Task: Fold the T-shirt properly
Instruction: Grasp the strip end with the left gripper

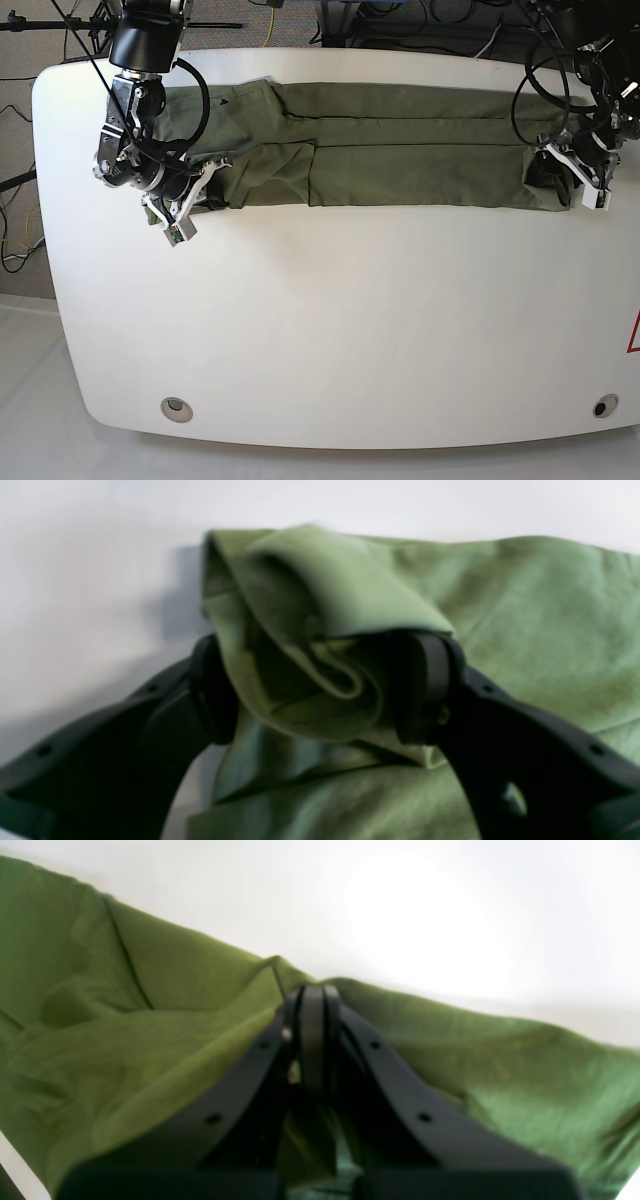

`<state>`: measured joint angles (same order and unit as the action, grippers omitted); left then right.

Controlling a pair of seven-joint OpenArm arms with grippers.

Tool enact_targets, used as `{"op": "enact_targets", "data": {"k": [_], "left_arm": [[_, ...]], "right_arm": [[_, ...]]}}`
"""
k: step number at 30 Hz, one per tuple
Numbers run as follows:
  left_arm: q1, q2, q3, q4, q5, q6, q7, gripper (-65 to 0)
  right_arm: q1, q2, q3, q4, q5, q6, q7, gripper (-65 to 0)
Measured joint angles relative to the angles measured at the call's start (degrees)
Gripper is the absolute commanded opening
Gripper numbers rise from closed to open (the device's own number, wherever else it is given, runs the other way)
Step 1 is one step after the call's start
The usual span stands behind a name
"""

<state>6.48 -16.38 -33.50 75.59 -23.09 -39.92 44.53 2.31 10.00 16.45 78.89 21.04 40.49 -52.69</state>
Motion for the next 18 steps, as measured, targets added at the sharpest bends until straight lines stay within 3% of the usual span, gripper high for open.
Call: {"op": "enact_targets", "data": {"k": [5,6,18], "left_arm": [[0.02,0.24,0.24,0.00,-0.04,0.00,0.24,-62.1],[0.04,0.28,0.35,-0.02,-0.13,-0.02,0.26,-64.4],[0.02,0.50,0.39,-0.07,-0.61,-0.02,0.63,-64.5]], "right_arm": [[0.00,-0.02,0.00,0.00,0.02,0.00,0.00,-65.0],[0.00,-0.02,0.00,0.00,0.00,0.00,0.00,-65.0],[0.02,-0.02,0.00,0.00,0.00,0.00,-0.02,-65.0]]}}
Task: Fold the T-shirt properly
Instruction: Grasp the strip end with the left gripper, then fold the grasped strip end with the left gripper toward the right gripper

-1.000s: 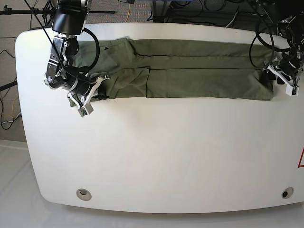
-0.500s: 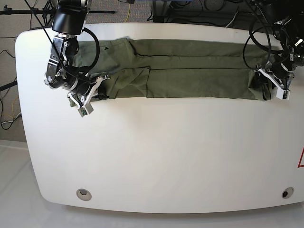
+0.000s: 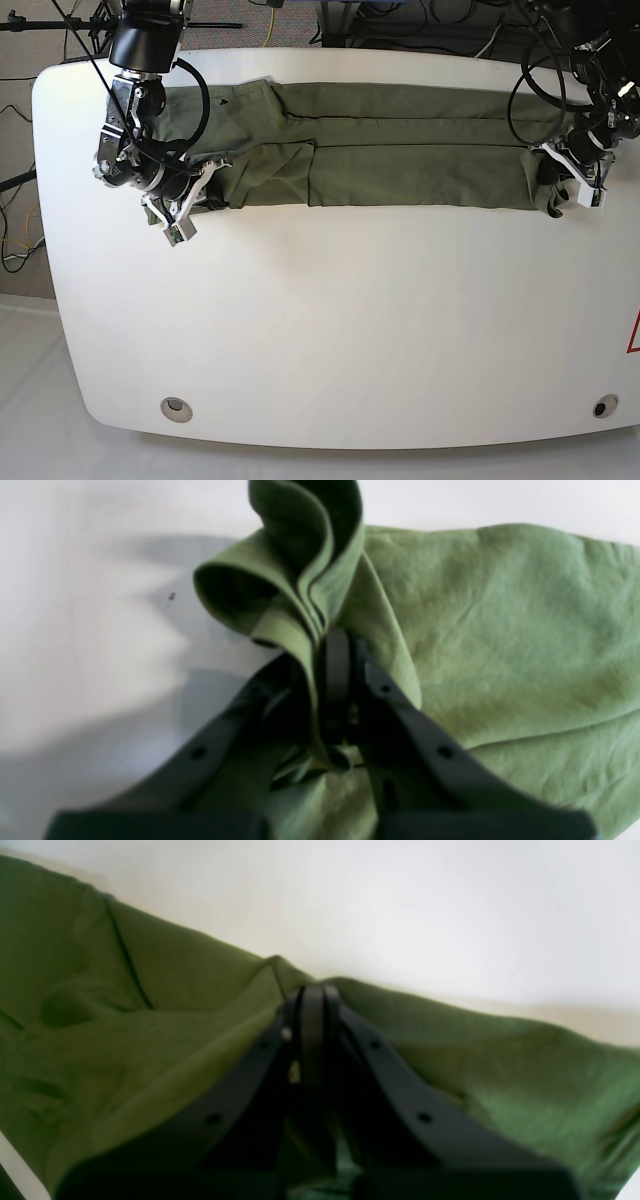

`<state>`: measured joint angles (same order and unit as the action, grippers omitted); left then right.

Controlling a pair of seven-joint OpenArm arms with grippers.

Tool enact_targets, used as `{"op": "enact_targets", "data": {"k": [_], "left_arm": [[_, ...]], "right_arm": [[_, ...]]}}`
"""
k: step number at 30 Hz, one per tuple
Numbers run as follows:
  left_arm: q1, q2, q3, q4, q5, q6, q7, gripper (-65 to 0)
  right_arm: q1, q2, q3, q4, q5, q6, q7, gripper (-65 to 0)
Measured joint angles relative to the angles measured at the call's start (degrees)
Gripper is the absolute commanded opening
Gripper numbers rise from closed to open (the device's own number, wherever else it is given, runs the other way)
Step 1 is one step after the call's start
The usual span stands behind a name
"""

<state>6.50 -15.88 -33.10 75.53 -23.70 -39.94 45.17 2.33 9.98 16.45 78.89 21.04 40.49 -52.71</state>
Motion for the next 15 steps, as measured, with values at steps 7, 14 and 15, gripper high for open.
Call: {"op": "enact_targets", "data": {"k": [7,14,15], "left_arm": [[0.22,0.50,0.52,4.39,1.60,0.00,4.50,-64.5],[0.48,3.28,0.55,13.81,4.74,0.15,15.91,-64.5],[0.37,3.65,0.68,14.84,4.79,0.09,16.61,-64.5]], "right_arm": [[0.00,0.00,0.00,0.00,0.00,0.00,0.00,-65.0],[0.00,0.02,0.00,0.00,0.00,0.00,0.00,-65.0],[0.02,0.02,0.00,0.00,-0.02,0.00,-0.02,-65.0]]}}
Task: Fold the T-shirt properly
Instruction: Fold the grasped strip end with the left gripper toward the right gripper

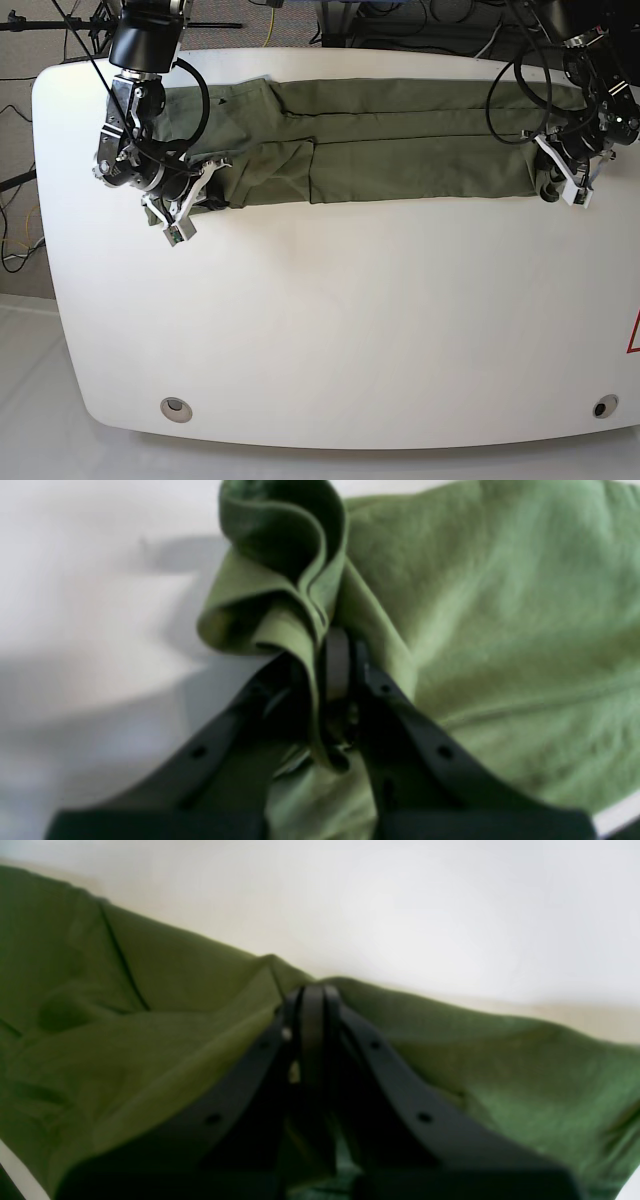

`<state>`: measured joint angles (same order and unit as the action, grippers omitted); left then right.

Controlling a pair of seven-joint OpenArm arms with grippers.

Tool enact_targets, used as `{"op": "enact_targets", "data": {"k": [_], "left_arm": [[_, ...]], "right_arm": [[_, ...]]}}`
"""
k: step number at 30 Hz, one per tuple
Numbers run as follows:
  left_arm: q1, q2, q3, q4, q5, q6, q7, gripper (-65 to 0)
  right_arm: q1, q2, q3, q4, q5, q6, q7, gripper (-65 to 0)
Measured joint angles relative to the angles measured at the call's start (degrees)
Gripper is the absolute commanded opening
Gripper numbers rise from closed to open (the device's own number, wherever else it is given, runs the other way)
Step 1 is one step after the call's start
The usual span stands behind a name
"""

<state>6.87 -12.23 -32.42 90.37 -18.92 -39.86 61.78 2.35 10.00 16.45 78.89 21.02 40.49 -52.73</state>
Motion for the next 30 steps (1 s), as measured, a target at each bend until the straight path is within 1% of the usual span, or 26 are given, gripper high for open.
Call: {"op": "enact_targets", "data": {"k": [5,8,11,16,20,27,30], "left_arm": [[-1.33,2.78,0.22,5.75,-0.42,-0.07,2.86,-64.5],[-2.58,4.15,2.36,8.63,-0.17,-0.02,6.47,-64.5],[-3.67,5.44,4.42,10.56,-0.46,-0.07,8.00,-64.5],[-4.50,7.37,6.86,11.30,-0.31,-0.07,9.38,-64.5],[-4.59,8.31,9.81,11.28,0.00,-0.07,9.33,-64.5],[-4.68,10.93,13.66,12.85,-0.28,-0.04,9.38,-64.5],[-4.68,11.10,16.22,14.75,-0.07,-0.04,9.40,-64.5]], "right_arm": [[-0.02,-0.02,0.00,0.00,0.02,0.02,0.02,-65.0],[0.00,-0.02,0.00,0.00,0.02,0.02,0.02,-65.0],[0.00,-0.04,0.00,0.00,0.02,0.00,0.02,-65.0],[-0.02,-0.02,0.00,0.00,0.09,0.02,0.02,-65.0],[-0.04,-0.02,0.00,0.00,0.09,0.00,0.02,-65.0],[-0.02,-0.02,0.00,0.00,0.24,0.00,0.02,-65.0],[-0.04,-0.02,0.00,0.00,0.24,0.00,0.02,-65.0]]}}
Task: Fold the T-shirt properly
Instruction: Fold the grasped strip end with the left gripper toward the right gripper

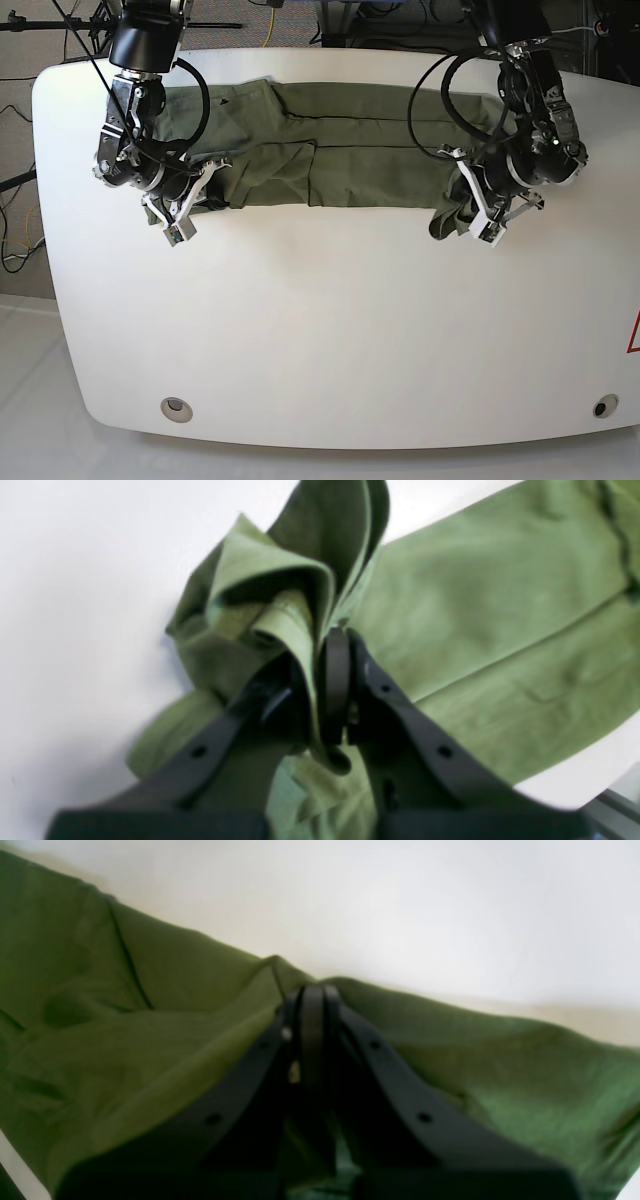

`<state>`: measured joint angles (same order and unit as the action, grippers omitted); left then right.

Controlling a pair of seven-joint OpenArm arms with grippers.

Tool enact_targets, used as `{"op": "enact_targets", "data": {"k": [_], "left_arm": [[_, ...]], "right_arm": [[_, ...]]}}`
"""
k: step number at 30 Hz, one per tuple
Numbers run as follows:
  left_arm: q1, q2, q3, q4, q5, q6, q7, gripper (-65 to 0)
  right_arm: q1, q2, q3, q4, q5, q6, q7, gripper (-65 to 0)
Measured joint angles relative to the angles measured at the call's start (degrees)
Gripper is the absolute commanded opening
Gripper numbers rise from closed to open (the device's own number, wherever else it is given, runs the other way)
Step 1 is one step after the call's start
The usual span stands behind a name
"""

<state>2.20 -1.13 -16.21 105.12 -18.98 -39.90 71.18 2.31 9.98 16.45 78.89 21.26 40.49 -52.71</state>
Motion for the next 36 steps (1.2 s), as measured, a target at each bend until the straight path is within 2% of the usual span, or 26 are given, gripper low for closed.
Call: {"op": "enact_targets", "data": {"k": [10,27,36], "left_arm": [[-0.13,3.02,6.45,1.11,-0.11,-0.02,-0.02,-64.5],[-0.31,5.68,18.51,1.11,-0.13,-0.02,-0.02,-64.5],[-2.03,8.72,20.44,1.11,-0.33,-0.02,-0.24,-64.5]], "right_arm": [[0.02,0.00,0.00,0.00,-0.02,0.00,0.00,-65.0],[0.02,0.00,0.00,0.00,-0.07,0.00,0.00,-65.0],[0.02,0.00,0.00,0.00,-0.07,0.00,0.00,-65.0]]}}
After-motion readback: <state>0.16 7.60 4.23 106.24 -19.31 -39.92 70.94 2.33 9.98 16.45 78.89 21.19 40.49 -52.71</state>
